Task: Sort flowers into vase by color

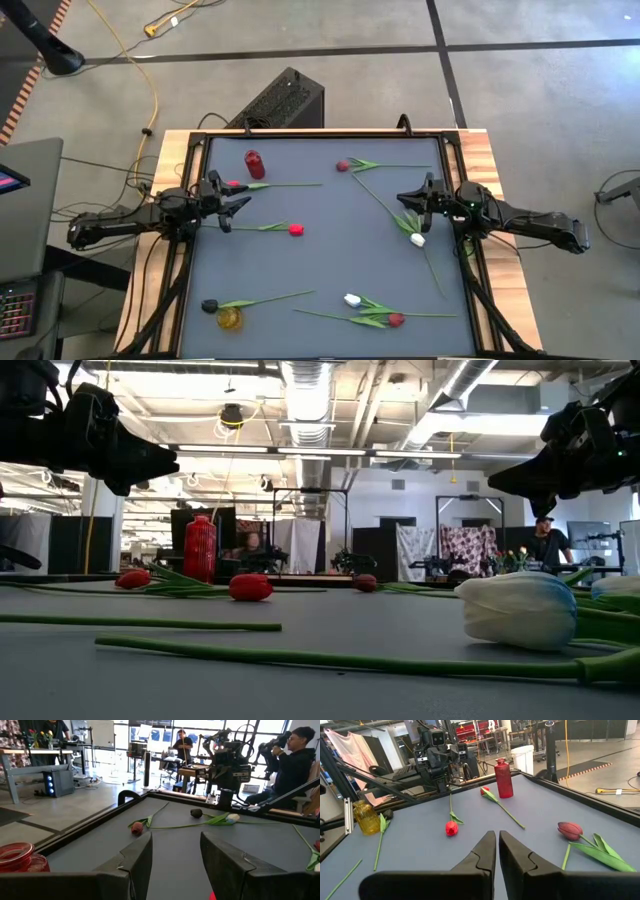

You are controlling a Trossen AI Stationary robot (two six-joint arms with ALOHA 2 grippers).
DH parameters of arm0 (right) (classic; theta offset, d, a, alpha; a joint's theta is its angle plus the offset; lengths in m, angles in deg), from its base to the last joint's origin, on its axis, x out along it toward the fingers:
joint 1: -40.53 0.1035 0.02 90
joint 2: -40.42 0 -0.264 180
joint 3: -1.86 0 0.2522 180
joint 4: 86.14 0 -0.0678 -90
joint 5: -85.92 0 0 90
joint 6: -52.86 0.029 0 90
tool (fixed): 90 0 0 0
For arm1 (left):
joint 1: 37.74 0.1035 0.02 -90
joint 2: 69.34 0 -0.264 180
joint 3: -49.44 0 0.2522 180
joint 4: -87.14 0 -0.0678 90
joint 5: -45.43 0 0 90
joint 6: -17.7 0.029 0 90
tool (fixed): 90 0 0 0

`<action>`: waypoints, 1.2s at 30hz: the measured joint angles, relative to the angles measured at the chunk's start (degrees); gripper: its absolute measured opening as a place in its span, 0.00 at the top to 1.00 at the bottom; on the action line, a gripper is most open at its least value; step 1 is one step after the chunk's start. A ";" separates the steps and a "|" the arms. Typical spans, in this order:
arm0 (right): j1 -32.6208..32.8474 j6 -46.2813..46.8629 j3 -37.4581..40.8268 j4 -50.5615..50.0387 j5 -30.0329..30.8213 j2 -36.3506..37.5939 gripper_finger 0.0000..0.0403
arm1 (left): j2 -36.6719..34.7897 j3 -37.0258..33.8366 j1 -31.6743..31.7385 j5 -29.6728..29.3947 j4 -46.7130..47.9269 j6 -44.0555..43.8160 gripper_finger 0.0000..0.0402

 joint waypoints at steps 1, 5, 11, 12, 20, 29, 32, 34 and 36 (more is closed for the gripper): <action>0.01 0.00 0.00 0.00 0.00 0.00 0.87 | 0.00 0.00 0.00 0.01 0.00 0.00 0.61; 0.00 0.00 -0.01 0.00 0.00 0.01 0.87 | 0.00 0.02 -0.02 0.13 -0.02 -2.39 0.61; 0.00 -3.29 0.01 0.86 0.00 0.01 0.87 | 0.00 0.02 -0.02 1.60 -0.10 -20.21 0.61; 0.00 -3.81 0.01 1.18 -0.08 0.01 0.87 | 0.00 0.01 -0.02 0.80 -0.28 -21.46 0.61; -0.09 -4.20 -0.01 2.46 -0.11 0.01 0.87 | 0.00 0.02 -0.02 -1.92 -0.22 -30.23 0.61; 0.00 -5.97 -0.30 2.63 -0.11 -0.01 0.87 | 0.00 0.00 0.00 -4.42 -0.48 -32.14 0.61; 0.02 -5.98 -0.77 2.93 -0.11 -0.01 0.87 | 0.00 0.01 0.00 -4.44 -0.87 -31.38 0.61; 0.02 -6.02 -0.93 3.27 -0.11 0.01 0.87 | 0.00 0.00 -0.02 -4.41 -1.76 -30.66 0.61; 0.02 -6.01 -0.93 3.62 -0.11 -0.07 0.87 | 0.07 0.00 -0.02 -3.49 -3.20 -28.90 0.61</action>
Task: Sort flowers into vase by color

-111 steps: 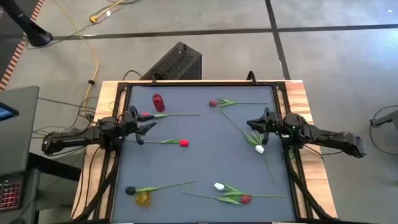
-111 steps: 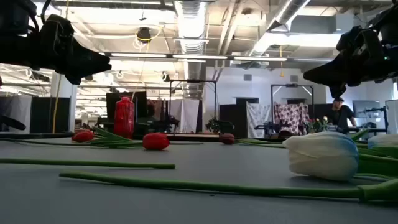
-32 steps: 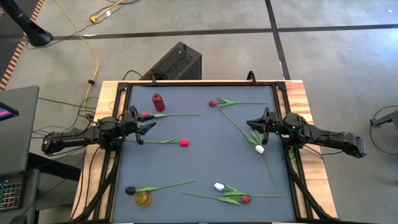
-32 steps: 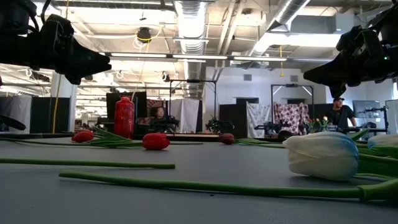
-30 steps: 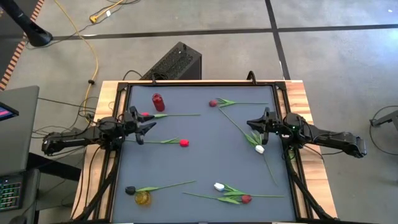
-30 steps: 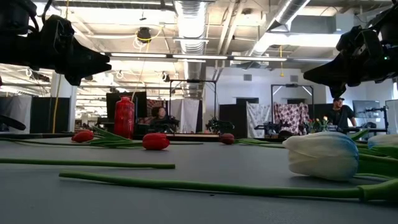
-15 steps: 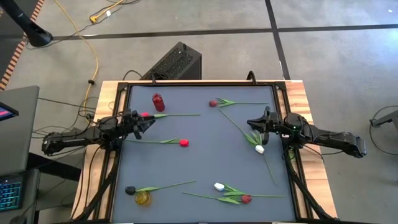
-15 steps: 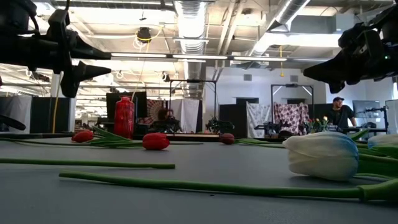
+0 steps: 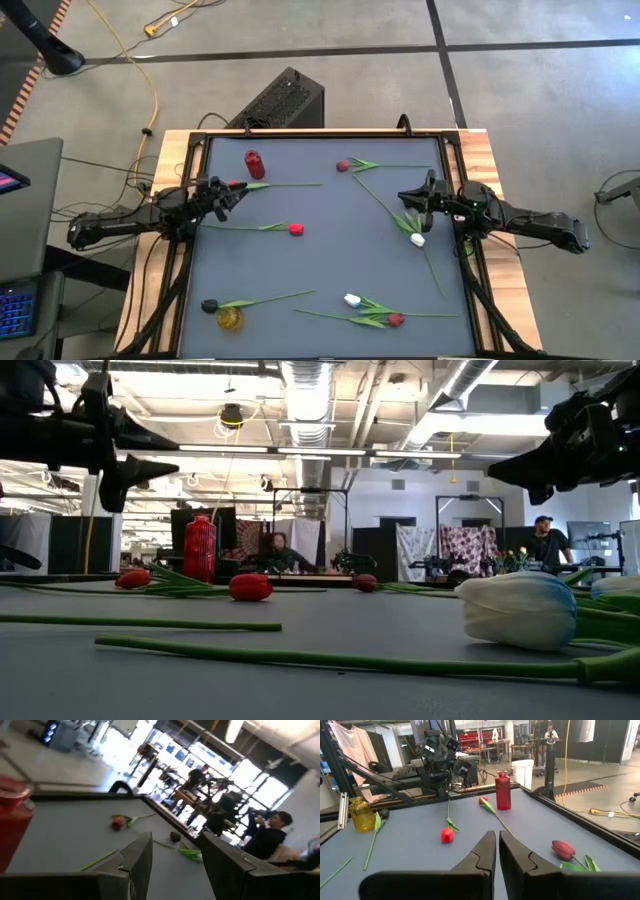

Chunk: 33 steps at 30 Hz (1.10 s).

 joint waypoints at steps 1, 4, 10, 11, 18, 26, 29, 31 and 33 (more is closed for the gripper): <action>0.00 0.14 0.00 0.70 0.02 -0.17 0.87 | 0.41 0.00 0.01 0.65 -0.51 0.79 0.61; 0.00 1.82 -0.04 3.59 0.02 -0.79 0.87 | 2.74 0.27 0.00 0.89 -0.72 2.61 0.61; 0.03 5.88 -0.42 10.59 0.02 -3.98 0.87 | 10.85 3.46 0.00 3.33 -6.01 8.77 0.61; 0.04 6.28 -0.85 10.85 0.04 -4.77 0.87 | 12.39 3.96 0.00 3.85 -6.99 10.16 0.61; 1.16 7.84 -7.01 11.10 0.28 -13.49 0.87 | 23.60 9.35 0.00 4.45 -8.67 16.90 0.61; 6.36 7.09 -15.87 10.90 3.45 -28.28 0.87 | 34.62 14.28 -2.25 10.09 -8.47 20.04 0.61; 8.95 7.07 -20.68 10.05 3.50 -34.25 0.87 | 37.88 16.27 -4.33 9.66 -8.31 22.73 0.61; 11.16 7.07 -24.64 6.96 3.50 -37.86 0.87 | 39.44 18.07 -5.39 9.62 -8.38 24.77 0.61; 13.43 7.06 -29.02 1.75 3.50 -41.01 0.87 | 40.66 19.87 -6.26 9.59 -8.57 27.07 0.61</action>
